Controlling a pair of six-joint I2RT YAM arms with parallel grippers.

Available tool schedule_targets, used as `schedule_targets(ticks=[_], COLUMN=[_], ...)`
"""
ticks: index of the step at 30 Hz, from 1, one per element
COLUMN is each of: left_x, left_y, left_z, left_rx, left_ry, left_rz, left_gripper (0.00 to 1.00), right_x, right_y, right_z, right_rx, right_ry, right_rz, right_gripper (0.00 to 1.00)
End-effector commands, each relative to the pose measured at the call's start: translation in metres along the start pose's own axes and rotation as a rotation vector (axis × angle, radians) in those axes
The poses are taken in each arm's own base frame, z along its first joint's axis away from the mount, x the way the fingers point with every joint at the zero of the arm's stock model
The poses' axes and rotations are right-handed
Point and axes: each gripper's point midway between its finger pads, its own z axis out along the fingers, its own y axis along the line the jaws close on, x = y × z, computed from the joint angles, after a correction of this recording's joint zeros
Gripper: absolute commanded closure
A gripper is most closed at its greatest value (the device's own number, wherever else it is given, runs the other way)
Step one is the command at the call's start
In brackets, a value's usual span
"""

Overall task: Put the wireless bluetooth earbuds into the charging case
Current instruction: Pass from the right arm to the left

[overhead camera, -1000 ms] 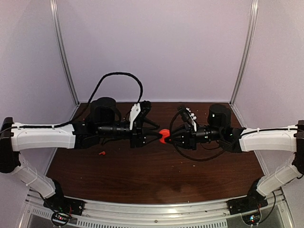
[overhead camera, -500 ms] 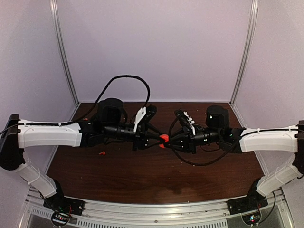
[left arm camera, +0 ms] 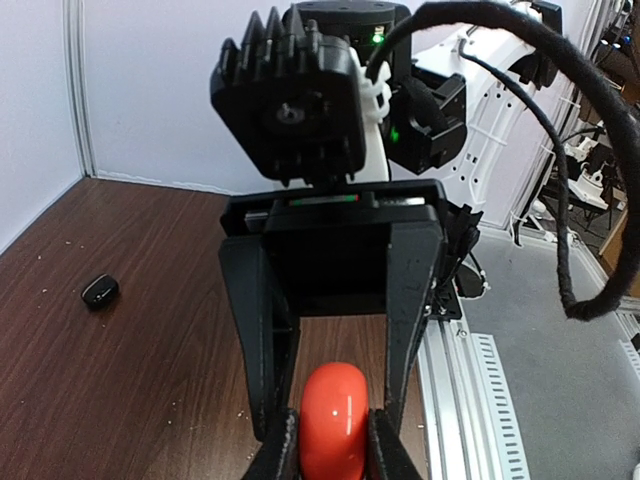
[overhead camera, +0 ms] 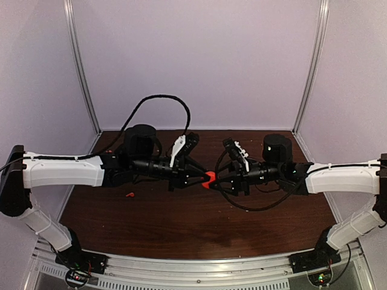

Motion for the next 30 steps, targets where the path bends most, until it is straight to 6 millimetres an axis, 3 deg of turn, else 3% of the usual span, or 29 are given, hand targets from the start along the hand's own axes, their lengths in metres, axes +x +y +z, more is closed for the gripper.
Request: schedule_targets(ticks=[1, 21, 30], left_x=[-0.037, -0.058, -0.052], left_y=[-0.007, -0.006, -0.007], left_z=[-0.007, -0.013, -0.01], left_rx=[0.011, -0.019, -0.002], left_ry=[-0.099, -0.157, -0.144], left_rz=[0.061, 0.075, 0.064], left_gripper=[0.89, 0.89, 0.9], right_x=[-0.01, -0.003, -0.012], right_y=[0.006, 0.011, 0.014], right_z=[0.0, 0.007, 0.005], right_rx=[-0.014, -0.053, -0.049], right_ry=[-0.031, -0.015, -0.039], right_rz=[-0.025, -0.013, -0.032], right_gripper=[0.54, 0.56, 0.6])
